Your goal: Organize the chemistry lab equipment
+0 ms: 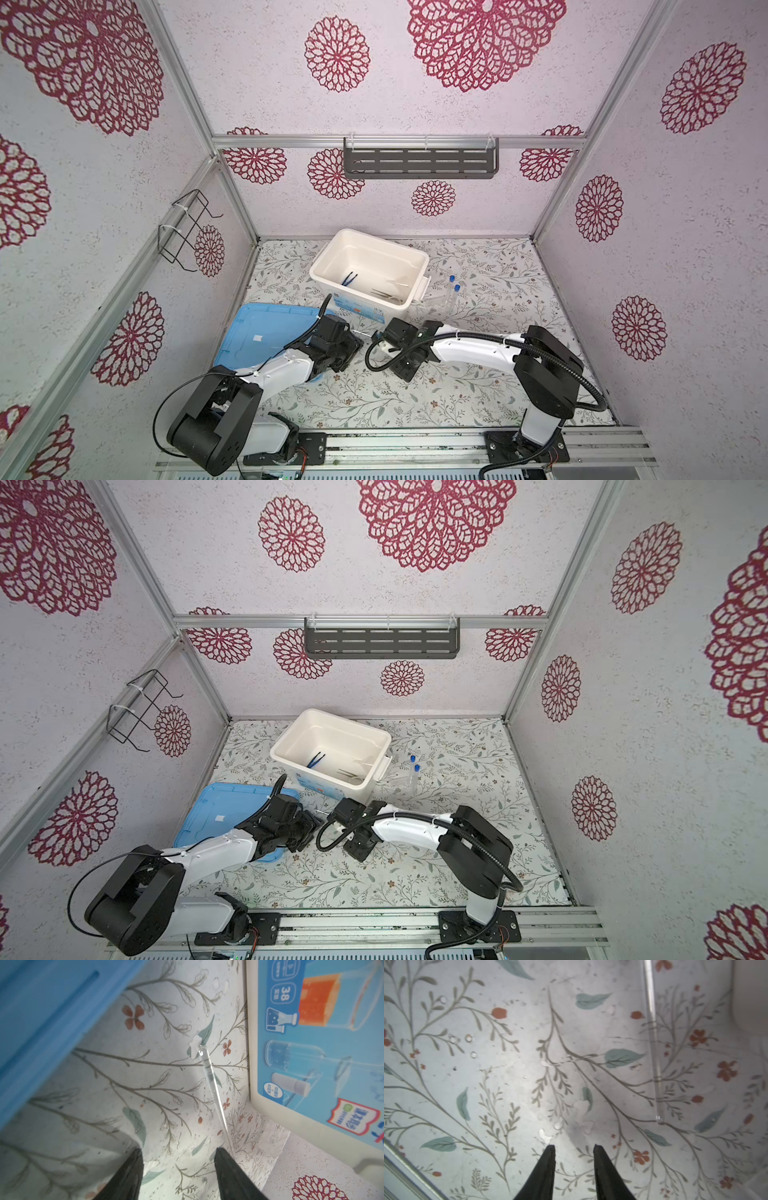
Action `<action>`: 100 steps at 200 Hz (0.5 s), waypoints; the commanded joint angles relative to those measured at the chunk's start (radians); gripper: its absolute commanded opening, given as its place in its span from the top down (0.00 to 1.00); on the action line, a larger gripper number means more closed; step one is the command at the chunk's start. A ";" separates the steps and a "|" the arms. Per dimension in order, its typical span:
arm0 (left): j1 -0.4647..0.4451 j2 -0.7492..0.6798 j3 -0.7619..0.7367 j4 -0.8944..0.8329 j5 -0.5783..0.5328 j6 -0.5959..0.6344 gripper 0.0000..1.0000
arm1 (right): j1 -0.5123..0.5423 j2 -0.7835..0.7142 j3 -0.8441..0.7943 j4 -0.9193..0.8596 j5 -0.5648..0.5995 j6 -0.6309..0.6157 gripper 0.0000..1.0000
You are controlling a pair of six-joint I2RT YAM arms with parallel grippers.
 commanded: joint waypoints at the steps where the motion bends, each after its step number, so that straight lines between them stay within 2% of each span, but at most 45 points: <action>1: 0.005 -0.034 0.015 -0.065 -0.024 0.003 0.41 | -0.013 -0.027 0.063 -0.061 0.021 -0.121 0.62; 39: 0.015 -0.112 0.034 -0.114 -0.045 0.003 0.41 | -0.059 -0.016 0.088 -0.070 0.094 -0.152 0.55; 62: 0.018 -0.152 0.033 -0.128 -0.056 0.000 0.41 | -0.092 -0.084 0.014 0.006 0.089 -0.197 0.52; 100: 0.024 -0.185 0.030 -0.141 -0.069 -0.006 0.41 | -0.147 -0.183 -0.119 0.187 0.013 -0.227 0.51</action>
